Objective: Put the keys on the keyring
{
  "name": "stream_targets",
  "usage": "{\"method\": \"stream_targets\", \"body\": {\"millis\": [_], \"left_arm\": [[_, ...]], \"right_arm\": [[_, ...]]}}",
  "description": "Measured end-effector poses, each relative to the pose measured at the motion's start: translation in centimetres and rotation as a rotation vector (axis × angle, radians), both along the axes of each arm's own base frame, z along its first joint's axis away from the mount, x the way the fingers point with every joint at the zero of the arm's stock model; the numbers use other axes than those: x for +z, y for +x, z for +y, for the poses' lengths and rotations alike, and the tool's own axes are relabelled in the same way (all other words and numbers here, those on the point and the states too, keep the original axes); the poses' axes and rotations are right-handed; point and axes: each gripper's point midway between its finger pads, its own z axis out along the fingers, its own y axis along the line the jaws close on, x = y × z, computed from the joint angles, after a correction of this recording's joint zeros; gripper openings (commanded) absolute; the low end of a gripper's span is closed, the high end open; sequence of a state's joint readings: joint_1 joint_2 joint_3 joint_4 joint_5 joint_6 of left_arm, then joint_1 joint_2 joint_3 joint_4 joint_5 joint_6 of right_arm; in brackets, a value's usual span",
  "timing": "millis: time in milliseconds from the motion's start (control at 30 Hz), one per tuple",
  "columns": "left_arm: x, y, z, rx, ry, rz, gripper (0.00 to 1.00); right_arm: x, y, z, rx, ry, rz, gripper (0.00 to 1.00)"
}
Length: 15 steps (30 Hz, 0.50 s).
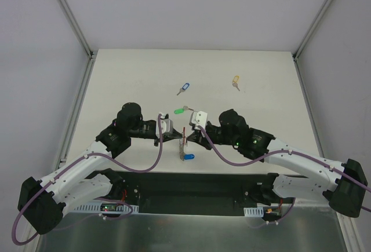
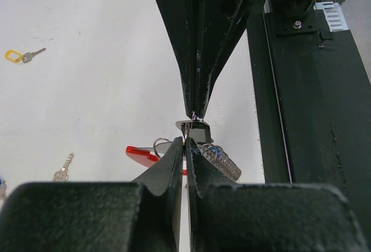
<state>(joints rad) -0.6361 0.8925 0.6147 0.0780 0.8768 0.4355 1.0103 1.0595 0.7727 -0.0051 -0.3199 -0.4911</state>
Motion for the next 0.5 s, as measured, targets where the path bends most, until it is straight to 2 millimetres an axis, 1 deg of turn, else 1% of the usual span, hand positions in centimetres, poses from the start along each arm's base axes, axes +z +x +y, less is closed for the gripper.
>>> {"method": "stream_targets", "body": {"millis": [200,500], "left_arm": [[-0.1,0.35,0.07,0.019,0.006,-0.005,0.0],[-0.08,0.27,0.06,0.014,0.005,-0.006,0.0]], "right_arm": [[-0.23,-0.29,-0.5,-0.001,-0.003,0.001,0.01],[0.08,-0.05,-0.69,-0.018,0.003,-0.011,0.01]]}}
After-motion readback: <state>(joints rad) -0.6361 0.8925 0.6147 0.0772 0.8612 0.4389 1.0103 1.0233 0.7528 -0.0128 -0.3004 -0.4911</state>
